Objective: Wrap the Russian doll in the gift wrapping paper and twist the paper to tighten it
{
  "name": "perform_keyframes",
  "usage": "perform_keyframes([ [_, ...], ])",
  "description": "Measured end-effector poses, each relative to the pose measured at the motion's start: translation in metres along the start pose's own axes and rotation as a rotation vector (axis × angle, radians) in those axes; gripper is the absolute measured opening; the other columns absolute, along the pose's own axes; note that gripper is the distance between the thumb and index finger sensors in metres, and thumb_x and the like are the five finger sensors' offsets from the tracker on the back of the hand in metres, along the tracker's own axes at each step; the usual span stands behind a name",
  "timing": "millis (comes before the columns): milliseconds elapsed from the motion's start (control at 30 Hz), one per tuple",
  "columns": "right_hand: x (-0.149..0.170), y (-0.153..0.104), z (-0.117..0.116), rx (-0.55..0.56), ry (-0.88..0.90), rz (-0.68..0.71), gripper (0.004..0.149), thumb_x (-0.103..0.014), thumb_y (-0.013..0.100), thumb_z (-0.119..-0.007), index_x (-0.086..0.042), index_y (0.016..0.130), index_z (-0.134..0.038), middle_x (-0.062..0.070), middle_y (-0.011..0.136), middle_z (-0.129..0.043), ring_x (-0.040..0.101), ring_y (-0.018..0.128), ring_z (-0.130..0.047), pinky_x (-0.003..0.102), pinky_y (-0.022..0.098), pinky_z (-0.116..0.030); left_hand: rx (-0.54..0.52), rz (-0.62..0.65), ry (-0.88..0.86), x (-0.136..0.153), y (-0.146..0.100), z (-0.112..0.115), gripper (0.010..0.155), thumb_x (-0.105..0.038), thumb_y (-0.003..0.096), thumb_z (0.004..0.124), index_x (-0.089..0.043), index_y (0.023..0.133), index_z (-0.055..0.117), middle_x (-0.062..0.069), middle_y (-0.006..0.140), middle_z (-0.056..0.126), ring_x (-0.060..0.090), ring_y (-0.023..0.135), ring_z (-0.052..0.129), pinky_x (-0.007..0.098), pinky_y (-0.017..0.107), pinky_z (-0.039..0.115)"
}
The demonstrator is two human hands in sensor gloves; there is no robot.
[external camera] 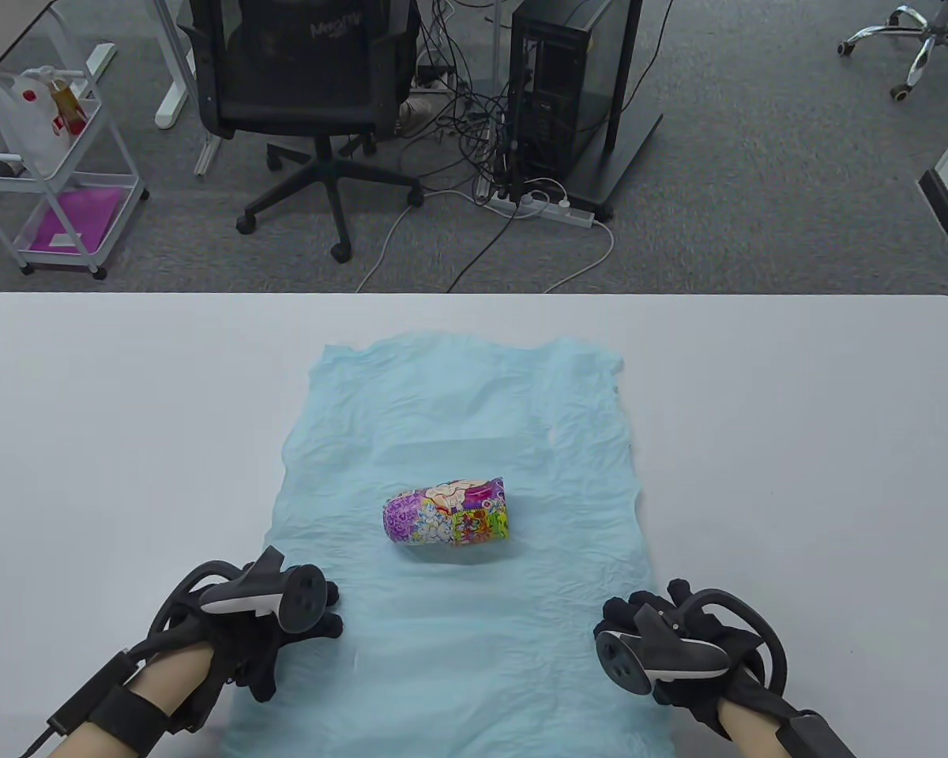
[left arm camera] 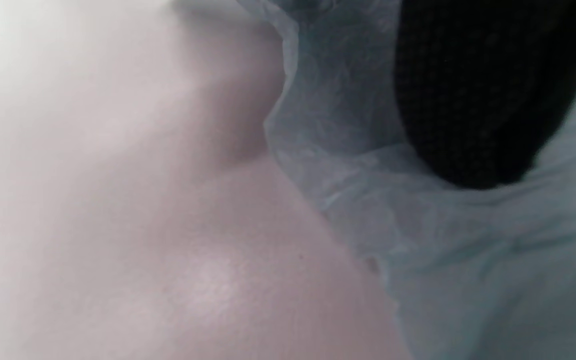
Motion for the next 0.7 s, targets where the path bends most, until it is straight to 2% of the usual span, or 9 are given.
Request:
perform_keyframes([
  [33, 0.002, 0.0, 0.0, 0.02, 0.028, -0.004, 0.084, -0.043, 0.032, -0.092, -0.041, 0.1, -0.043, -0.013, 0.117, -0.042, 0.017, 0.113, -0.056, 0.061, 0.081, -0.046, -0.039, 0.012, -0.028, 0.001, 0.0, 0.0, 0.094, -0.046, 0.0193, 0.095, -0.069, 0.087, 0.034, -0.039, 0.109, 0.012, 0.005, 0.118, 0.015, 0.053, 0.089, 0.026],
  [133, 0.006, 0.0, -0.001, 0.072, 0.107, -0.007, 0.076, -0.041, 0.032, -0.092, -0.04, 0.096, -0.052, -0.013, 0.115, -0.048, 0.018, 0.111, -0.06, 0.061, 0.08, -0.047, -0.065, 0.025, -0.103, 0.005, 0.002, 0.0, 0.087, -0.045, 0.0208, 0.094, -0.068, 0.086, 0.04, -0.039, 0.109, 0.018, 0.003, 0.117, 0.017, 0.052, 0.089, 0.028],
  [267, 0.012, 0.001, -0.002, 0.192, 0.239, -0.031, 0.056, -0.038, 0.035, -0.09, -0.035, 0.086, -0.068, -0.012, 0.109, -0.06, 0.02, 0.104, -0.068, 0.061, 0.078, -0.052, -0.11, 0.046, -0.224, 0.01, 0.003, 0.002, 0.075, -0.045, 0.0253, 0.09, -0.064, 0.085, 0.05, -0.04, 0.108, 0.025, 0.001, 0.117, 0.019, 0.052, 0.089, 0.027],
  [400, 0.016, 0.003, -0.009, 0.291, 0.424, -0.071, 0.037, -0.032, 0.041, -0.086, -0.028, 0.077, -0.076, -0.011, 0.104, -0.065, 0.02, 0.101, -0.068, 0.061, 0.077, -0.051, -0.183, 0.062, -0.379, 0.014, 0.005, 0.005, 0.055, -0.041, 0.0347, 0.083, -0.058, 0.082, 0.061, -0.039, 0.107, 0.034, -0.001, 0.116, 0.023, 0.05, 0.089, 0.023],
  [533, 0.021, 0.003, -0.009, 0.334, 0.495, -0.095, 0.035, -0.034, 0.042, -0.085, -0.028, 0.076, -0.079, -0.013, 0.102, -0.07, 0.019, 0.1, -0.071, 0.061, 0.077, -0.052, -0.231, 0.066, -0.499, 0.017, 0.007, 0.003, 0.038, -0.039, 0.0388, 0.079, -0.048, 0.076, 0.074, -0.037, 0.105, 0.045, -0.003, 0.116, 0.03, 0.049, 0.09, 0.023],
  [700, 0.028, 0.0, -0.005, 0.374, 0.61, -0.065, 0.035, -0.036, 0.039, -0.086, -0.027, 0.073, -0.083, -0.011, 0.097, -0.079, 0.019, 0.093, -0.082, 0.062, 0.072, -0.058, -0.244, 0.108, -0.582, 0.023, 0.003, -0.003, 0.037, -0.04, 0.0356, 0.081, -0.045, 0.072, 0.08, -0.033, 0.102, 0.061, -0.002, 0.114, 0.043, 0.048, 0.089, 0.03],
])
Point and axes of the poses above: the tracker on the back of each hand, its own x axis roughly to the little-finger side, its own y axis roughly from the wrist to the fingertips, z = x × y, the point moved 3 cm from there along y, roughly from the wrist to the fingertips
